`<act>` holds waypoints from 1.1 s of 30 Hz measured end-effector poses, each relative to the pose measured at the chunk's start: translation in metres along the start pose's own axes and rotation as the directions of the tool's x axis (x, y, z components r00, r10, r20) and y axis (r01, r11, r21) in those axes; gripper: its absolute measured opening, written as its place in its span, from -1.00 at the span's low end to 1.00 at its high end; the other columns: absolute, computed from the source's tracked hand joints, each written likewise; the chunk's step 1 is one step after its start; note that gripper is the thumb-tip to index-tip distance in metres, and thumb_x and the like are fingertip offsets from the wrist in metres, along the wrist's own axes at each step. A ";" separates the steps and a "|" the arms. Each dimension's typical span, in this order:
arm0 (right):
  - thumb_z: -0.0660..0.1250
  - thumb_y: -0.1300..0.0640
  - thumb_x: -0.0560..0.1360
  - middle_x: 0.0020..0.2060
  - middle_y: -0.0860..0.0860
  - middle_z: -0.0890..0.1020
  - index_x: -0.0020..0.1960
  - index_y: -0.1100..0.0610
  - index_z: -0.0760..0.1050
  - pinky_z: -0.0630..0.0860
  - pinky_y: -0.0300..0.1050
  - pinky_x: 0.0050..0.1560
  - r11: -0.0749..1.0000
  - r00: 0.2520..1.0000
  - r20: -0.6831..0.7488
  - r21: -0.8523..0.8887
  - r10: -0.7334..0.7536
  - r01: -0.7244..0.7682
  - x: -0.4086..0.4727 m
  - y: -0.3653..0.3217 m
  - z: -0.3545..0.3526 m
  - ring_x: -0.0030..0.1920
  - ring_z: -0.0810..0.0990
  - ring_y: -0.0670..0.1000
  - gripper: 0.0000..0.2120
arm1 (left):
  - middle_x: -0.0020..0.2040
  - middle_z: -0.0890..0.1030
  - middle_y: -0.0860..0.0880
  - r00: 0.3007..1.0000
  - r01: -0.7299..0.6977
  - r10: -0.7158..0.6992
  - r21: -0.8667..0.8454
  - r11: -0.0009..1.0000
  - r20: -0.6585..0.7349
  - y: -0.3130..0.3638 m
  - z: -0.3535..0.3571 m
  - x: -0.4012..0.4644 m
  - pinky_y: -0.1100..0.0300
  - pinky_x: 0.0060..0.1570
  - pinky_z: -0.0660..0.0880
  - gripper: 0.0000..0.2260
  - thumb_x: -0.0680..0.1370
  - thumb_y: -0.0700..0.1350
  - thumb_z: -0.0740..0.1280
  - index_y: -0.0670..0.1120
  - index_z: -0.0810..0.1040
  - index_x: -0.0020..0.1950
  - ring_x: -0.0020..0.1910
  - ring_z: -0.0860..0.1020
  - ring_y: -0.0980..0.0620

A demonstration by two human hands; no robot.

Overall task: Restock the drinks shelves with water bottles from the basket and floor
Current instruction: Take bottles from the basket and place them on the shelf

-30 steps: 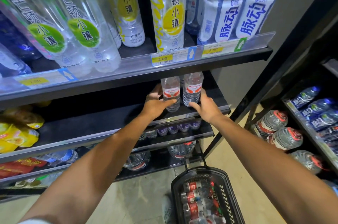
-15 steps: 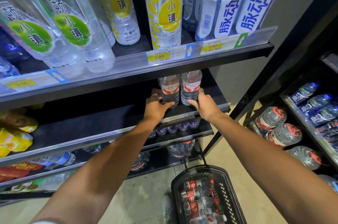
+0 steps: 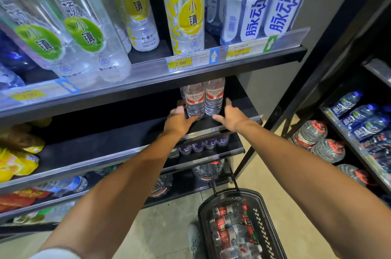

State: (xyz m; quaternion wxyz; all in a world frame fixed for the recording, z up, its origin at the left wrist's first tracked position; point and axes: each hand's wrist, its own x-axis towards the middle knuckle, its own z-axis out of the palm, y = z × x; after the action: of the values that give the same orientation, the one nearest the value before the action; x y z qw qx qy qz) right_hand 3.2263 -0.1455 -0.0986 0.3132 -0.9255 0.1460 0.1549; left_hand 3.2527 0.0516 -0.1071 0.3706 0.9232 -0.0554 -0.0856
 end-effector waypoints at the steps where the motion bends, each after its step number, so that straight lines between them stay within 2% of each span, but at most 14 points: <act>1: 0.38 -0.07 0.60 0.46 0.26 0.44 0.65 0.20 -0.05 0.37 0.09 0.43 1.000 1.000 -0.007 -0.010 -0.017 0.016 -0.009 0.005 -0.002 0.45 0.43 0.26 -0.14 | 0.31 0.56 -0.19 0.999 -0.001 -0.002 0.101 0.995 0.034 -0.001 -0.004 -0.005 -0.04 0.19 0.53 -0.50 0.53 0.14 0.45 -0.07 0.45 0.37 0.28 0.54 -0.19; 3: 0.42 -0.05 0.57 0.54 0.21 0.35 0.65 0.18 0.00 0.28 0.08 0.52 0.993 0.992 -0.056 -0.042 -0.114 0.112 -0.031 0.018 -0.005 0.53 0.32 0.21 -0.14 | 0.47 0.41 -0.19 0.997 -0.036 0.018 0.251 0.967 0.074 -0.001 -0.015 -0.018 -0.07 0.37 0.42 -0.29 0.54 0.20 0.41 -0.11 0.25 0.55 0.45 0.38 -0.18; 6: 0.42 -0.03 0.57 0.55 0.15 0.33 0.63 0.16 0.15 0.20 0.04 0.56 0.958 0.952 -0.118 -0.091 -0.282 0.273 -0.069 0.045 -0.003 0.56 0.27 0.16 -0.24 | 0.60 0.24 -0.12 0.983 -0.163 0.120 0.365 0.917 0.137 -0.003 -0.025 -0.047 -0.02 0.55 0.20 -0.21 0.56 0.18 0.39 -0.10 0.10 0.63 0.59 0.17 -0.12; 10: 0.41 -0.07 0.56 0.53 0.09 0.38 0.59 0.09 0.22 0.23 0.00 0.53 0.926 0.918 -0.150 -0.142 -0.368 0.348 -0.122 0.093 0.017 0.53 0.31 0.11 -0.30 | 0.63 0.21 -0.09 0.915 -0.403 0.336 0.475 0.782 0.224 -0.008 -0.018 -0.098 0.01 0.60 0.04 -0.24 0.57 0.17 0.38 -0.10 0.14 0.64 0.63 0.09 -0.12; 14: 0.39 -0.10 0.58 0.51 0.09 0.41 0.57 0.11 0.27 0.23 -0.06 0.51 0.934 0.934 -0.104 -0.145 -0.342 0.326 -0.177 0.152 0.053 0.52 0.33 0.11 -0.34 | 0.62 0.23 -0.11 0.798 -0.602 0.463 0.540 0.589 0.385 -0.012 0.018 -0.154 -0.11 0.60 0.02 -0.25 0.57 0.25 0.33 -0.12 0.22 0.62 0.63 0.11 -0.17; 17: 0.38 -0.12 0.57 0.43 0.12 0.47 0.52 0.11 0.34 0.30 0.03 0.44 0.974 0.973 -0.054 -0.048 -0.226 0.223 -0.219 0.197 0.083 0.44 0.40 0.18 -0.39 | 0.63 0.23 -0.09 0.731 -0.681 0.425 0.531 0.504 0.534 -0.023 0.062 -0.186 -0.17 0.59 0.03 -0.24 0.56 0.34 0.25 -0.05 0.21 0.63 0.63 0.11 -0.19; 19: 0.35 -0.11 0.59 0.44 0.10 0.45 0.51 0.12 0.35 0.29 0.05 0.49 0.993 0.994 0.003 0.045 -0.111 0.111 -0.245 0.227 0.103 0.48 0.37 0.18 -0.43 | 0.65 0.17 -0.06 0.680 -0.722 0.363 0.491 0.488 0.637 -0.033 0.098 -0.199 -0.14 0.61 -0.07 -0.24 0.57 0.36 0.21 -0.02 0.16 0.65 0.64 0.05 -0.15; 21: 0.31 -0.03 0.64 0.42 0.14 0.47 0.48 0.17 0.39 0.34 -0.13 0.47 0.989 0.998 0.054 0.147 0.011 -0.019 -0.270 0.255 0.124 0.44 0.43 0.03 -0.52 | 0.65 0.14 -0.05 0.610 -0.766 0.309 0.443 0.465 0.730 -0.040 0.135 -0.206 -0.09 0.61 -0.10 -0.25 0.58 0.36 0.17 -0.02 0.15 0.65 0.65 0.04 -0.12; 23: 0.25 0.04 0.68 0.46 0.13 0.44 0.52 0.18 0.35 0.35 -0.48 0.29 0.938 0.976 0.112 0.276 0.186 -0.211 -0.292 0.281 0.148 0.31 0.47 -0.33 -0.55 | 0.65 0.13 -0.04 0.527 -0.809 0.252 0.389 0.440 0.812 -0.049 0.169 -0.211 -0.06 0.61 -0.04 -0.25 0.59 0.37 0.12 -0.03 0.14 0.65 0.64 0.06 -0.10; 24: 0.26 0.02 0.68 0.45 0.11 0.45 0.52 0.16 0.35 0.37 -0.48 0.23 0.894 0.961 0.112 0.352 0.253 -0.277 -0.300 0.298 0.165 0.29 0.48 -0.34 -0.54 | 0.64 0.18 -0.07 0.493 -0.823 0.253 0.352 0.446 0.832 -0.054 0.188 -0.211 -0.05 0.60 0.02 -0.26 0.60 0.36 0.12 -0.07 0.19 0.64 0.63 0.12 -0.11; 26: 0.27 -0.10 0.65 0.44 0.07 0.46 0.53 0.10 0.34 0.36 -0.23 0.38 0.858 0.930 0.093 0.360 0.357 -0.365 -0.313 0.326 0.204 0.42 0.46 -0.05 -0.47 | 0.58 0.31 -0.14 0.449 -0.831 0.266 0.288 0.476 0.853 -0.071 0.230 -0.209 -0.03 0.58 0.16 -0.31 0.61 0.31 0.15 -0.13 0.31 0.58 0.57 0.27 -0.17; 28: 0.24 -0.14 0.65 0.45 0.07 0.46 0.57 0.10 0.29 0.30 -0.11 0.45 0.806 0.876 0.132 0.347 0.464 -0.479 -0.322 0.357 0.258 0.45 0.43 0.06 -0.43 | 0.61 0.26 -0.09 0.390 -0.828 0.171 0.263 0.495 0.905 -0.099 0.273 -0.210 0.06 0.58 0.11 -0.34 0.63 0.27 0.17 -0.09 0.22 0.62 0.59 0.23 -0.11; 31: 0.25 -0.01 0.67 0.34 0.10 0.56 0.50 0.07 0.38 0.50 -0.28 0.23 0.543 0.712 0.293 0.484 0.638 -0.686 -0.317 0.394 0.335 0.30 0.57 0.07 -0.57 | 0.63 0.22 -0.07 0.329 -0.803 0.103 0.221 0.553 0.939 -0.163 0.349 -0.215 0.04 0.59 0.10 -0.31 0.61 0.21 0.26 -0.08 0.18 0.64 0.59 0.23 -0.11; 33: 0.21 -0.12 0.66 0.29 0.04 0.58 0.50 0.07 0.36 0.46 -0.46 0.05 0.492 0.688 0.262 0.534 0.677 -0.687 -0.306 0.420 0.391 0.31 0.57 0.10 -0.53 | 0.58 0.31 -0.05 0.289 -0.779 0.066 0.194 0.596 0.955 -0.207 0.397 -0.219 0.02 0.58 0.16 -0.34 0.57 0.17 0.34 -0.02 0.26 0.61 0.55 0.31 -0.13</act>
State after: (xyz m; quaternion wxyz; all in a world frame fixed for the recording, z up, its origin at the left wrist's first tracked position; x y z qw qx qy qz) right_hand 2.7171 -0.1682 -0.5029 0.5004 -0.6424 0.5374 0.2194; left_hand 2.9675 -0.0307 -0.5073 -0.0510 0.7364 -0.5309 -0.4162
